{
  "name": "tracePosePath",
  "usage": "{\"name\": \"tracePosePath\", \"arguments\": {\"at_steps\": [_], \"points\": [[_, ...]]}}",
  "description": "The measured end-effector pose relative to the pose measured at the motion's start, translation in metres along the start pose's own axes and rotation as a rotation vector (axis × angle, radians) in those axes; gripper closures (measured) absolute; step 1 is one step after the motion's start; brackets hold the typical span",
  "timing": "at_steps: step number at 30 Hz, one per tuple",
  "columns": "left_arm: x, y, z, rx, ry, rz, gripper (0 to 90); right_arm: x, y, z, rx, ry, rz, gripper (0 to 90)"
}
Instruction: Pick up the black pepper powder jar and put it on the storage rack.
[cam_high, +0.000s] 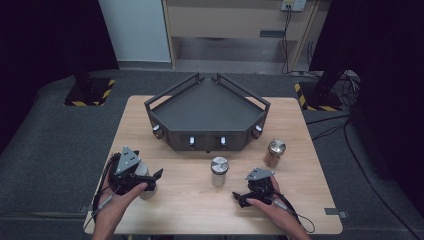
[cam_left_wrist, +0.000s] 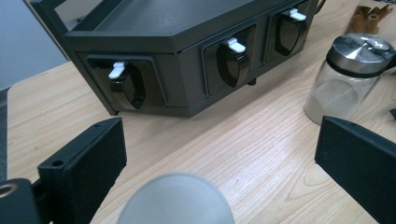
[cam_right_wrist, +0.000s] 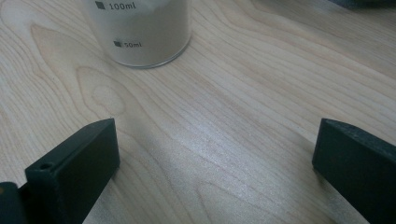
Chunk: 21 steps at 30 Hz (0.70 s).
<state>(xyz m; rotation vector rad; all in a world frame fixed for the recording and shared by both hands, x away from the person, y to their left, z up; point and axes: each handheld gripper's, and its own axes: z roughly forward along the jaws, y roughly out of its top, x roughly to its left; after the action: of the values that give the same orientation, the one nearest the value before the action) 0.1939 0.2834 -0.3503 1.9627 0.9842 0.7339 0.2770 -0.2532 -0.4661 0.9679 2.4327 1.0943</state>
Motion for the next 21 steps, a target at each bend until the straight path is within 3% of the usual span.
{"name": "tracePosePath", "arguments": {"at_steps": [21], "points": [[0.005,-0.038,0.003,-0.016,0.043,-0.049,1.4,0.0,0.0,0.0,0.0,0.0,0.0,0.7]]}}
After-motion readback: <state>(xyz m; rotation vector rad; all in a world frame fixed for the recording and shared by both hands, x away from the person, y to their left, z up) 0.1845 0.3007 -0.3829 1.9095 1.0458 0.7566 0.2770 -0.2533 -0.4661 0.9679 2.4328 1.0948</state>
